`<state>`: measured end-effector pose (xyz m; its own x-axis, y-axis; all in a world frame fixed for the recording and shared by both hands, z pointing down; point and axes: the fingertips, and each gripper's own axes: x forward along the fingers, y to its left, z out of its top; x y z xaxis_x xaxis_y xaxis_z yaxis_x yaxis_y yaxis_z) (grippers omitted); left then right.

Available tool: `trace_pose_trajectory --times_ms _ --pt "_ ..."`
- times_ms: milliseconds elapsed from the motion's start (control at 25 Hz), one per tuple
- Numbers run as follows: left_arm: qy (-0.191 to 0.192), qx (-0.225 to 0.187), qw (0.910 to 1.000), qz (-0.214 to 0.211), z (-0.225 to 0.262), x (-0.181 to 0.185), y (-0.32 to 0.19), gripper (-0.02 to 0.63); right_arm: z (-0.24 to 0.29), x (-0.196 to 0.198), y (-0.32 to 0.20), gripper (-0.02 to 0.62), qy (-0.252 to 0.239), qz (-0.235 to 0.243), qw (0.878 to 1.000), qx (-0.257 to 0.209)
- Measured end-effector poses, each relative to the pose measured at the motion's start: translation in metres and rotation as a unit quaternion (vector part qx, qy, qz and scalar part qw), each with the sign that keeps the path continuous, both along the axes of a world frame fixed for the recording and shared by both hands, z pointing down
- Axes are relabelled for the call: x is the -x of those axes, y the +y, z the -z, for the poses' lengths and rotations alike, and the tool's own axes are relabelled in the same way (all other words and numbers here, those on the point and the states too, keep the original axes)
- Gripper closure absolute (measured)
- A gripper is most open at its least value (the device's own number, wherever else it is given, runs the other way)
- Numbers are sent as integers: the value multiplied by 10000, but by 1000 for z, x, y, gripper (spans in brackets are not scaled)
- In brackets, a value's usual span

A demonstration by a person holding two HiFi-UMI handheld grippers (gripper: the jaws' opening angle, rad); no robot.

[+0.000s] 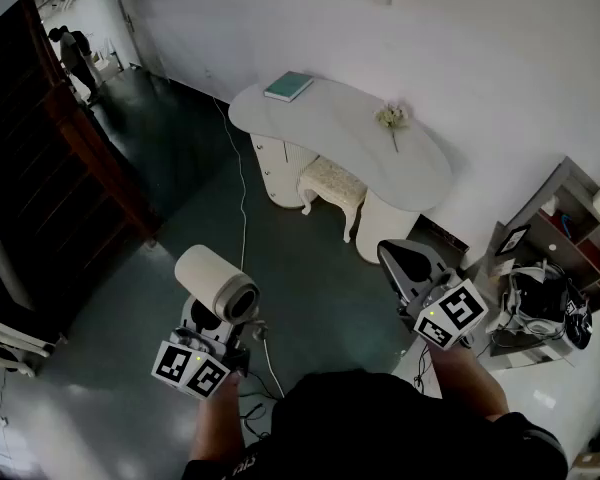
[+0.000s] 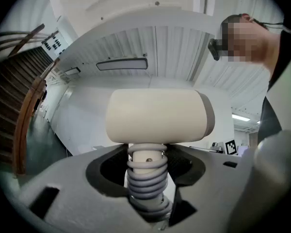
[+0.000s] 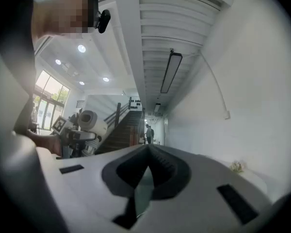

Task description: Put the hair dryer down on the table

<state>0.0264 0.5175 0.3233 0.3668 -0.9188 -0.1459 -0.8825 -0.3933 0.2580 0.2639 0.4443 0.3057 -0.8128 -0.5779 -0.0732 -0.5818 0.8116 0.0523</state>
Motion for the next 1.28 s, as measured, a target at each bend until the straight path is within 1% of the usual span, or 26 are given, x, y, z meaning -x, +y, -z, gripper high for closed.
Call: trace_pose_trajectory --times_ms 120,200,360,600,720,840,1000,1080,1160,1280 --pt "-221 -47 9996 164 7 -12 -6 374 -4 -13 -1 592 12 100 9999 46" --pt "-306 -96 9992 220 13 -18 -8 374 -6 -23 -2 592 -1 84 9999 93" --pt "-327 -130 9989 302 18 -26 -13 374 -7 -35 -9 592 -39 69 9999 135" --pt "-355 -59 9987 347 17 -38 -24 374 -10 -45 -13 592 -77 153 9998 142" --pt "-489 -37 9980 394 18 -46 -30 374 -10 -51 -14 592 -109 161 9997 111" --pt "-673 -76 9966 473 22 -56 -38 374 -7 -58 -18 592 -154 131 9998 -18" --pt "-896 -113 9942 576 22 -74 -44 374 -11 -68 -20 591 -311 238 9991 168" --pt "-898 -72 9942 584 19 -86 -43 374 -17 -76 -18 591 -312 320 9986 293" --pt "-810 -8 9951 566 17 -97 -41 374 -22 -84 -15 591 -318 396 9980 363" --pt "-661 77 9964 520 15 -112 -38 374 -27 -97 -10 591 -450 514 9967 435"
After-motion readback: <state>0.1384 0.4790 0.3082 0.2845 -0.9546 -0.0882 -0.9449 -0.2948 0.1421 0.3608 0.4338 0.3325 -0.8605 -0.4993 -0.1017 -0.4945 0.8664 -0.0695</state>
